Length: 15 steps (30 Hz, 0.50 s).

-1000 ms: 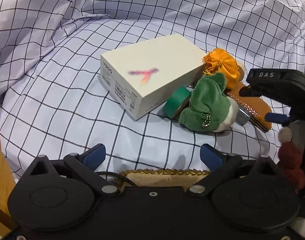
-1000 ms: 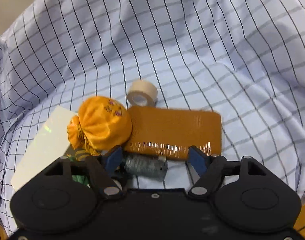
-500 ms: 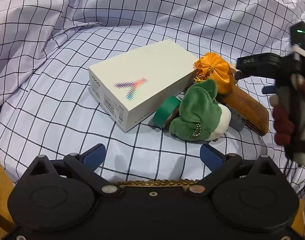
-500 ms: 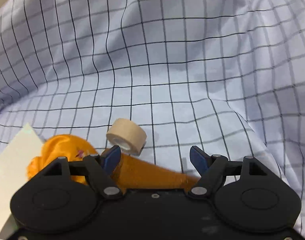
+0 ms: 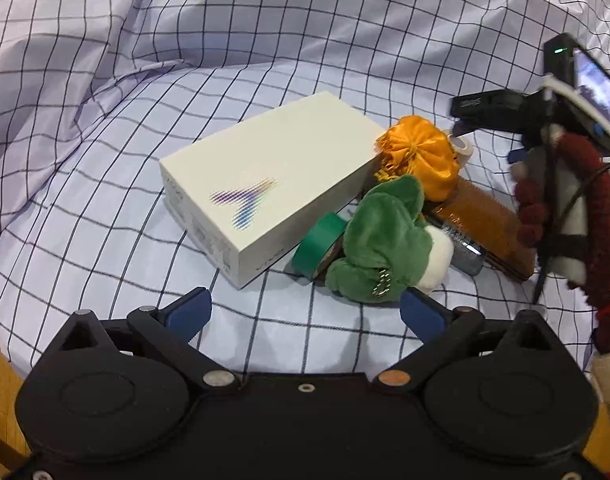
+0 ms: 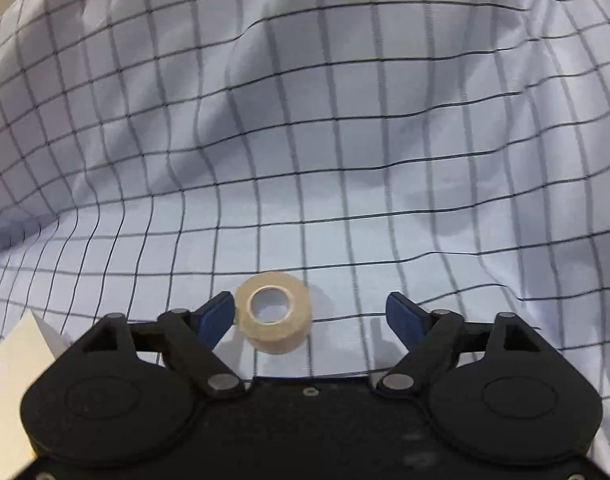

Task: Organize soft objects
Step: 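Reach the left tool to the orange pouch while the right tool approaches the tape roll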

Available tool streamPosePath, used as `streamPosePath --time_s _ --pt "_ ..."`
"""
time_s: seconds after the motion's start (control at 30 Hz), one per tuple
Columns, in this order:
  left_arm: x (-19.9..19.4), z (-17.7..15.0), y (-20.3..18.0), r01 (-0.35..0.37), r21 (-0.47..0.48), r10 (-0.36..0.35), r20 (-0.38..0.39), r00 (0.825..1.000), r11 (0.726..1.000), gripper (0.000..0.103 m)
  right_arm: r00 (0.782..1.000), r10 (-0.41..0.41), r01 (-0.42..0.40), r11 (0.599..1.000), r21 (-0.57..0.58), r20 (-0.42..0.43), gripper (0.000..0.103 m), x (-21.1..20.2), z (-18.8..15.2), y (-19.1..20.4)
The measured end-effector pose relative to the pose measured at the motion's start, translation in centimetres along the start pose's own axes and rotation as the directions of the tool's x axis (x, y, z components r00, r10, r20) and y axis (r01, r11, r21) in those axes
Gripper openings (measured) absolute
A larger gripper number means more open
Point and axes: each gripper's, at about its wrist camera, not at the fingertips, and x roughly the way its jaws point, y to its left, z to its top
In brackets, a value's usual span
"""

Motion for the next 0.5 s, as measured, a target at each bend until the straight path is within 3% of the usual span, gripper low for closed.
streamPosePath --time_s 0.13,0.2,0.23,0.27,0.5 --pt "-0.5 0.7 -0.7 -0.001 0.019 0.0 0.027 1.0 1.0 0.097 1.0 0.002 -0.003 1.0 -0.024 -0.018 0.079 1.5 -0.4 0.7" --pt "-0.7 1.2 -1.2 -0.003 0.029 0.002 0.043 0.999 1.0 0.097 0.999 0.045 -0.046 0.999 -0.026 -0.017 0.063 1.5 -0.5 0.6" --pt "-0.8 1.4 -1.4 -0.006 0.036 0.004 0.052 0.999 0.999 0.097 0.997 0.078 -0.078 0.996 -0.034 -0.016 0.048 1.2 -0.5 0.5" --pt "-0.9 1.8 -1.6 -0.008 0.043 0.005 0.062 0.998 0.999 0.097 0.995 0.103 -0.104 0.994 -0.04 -0.016 0.043 1.0 -0.5 0.3" --pt "-1.1 3.3 -3.4 -0.012 0.085 0.003 0.103 0.995 0.996 0.097 0.998 0.065 -0.065 0.998 -0.002 0.008 0.044 0.6 -0.7 -2.0"
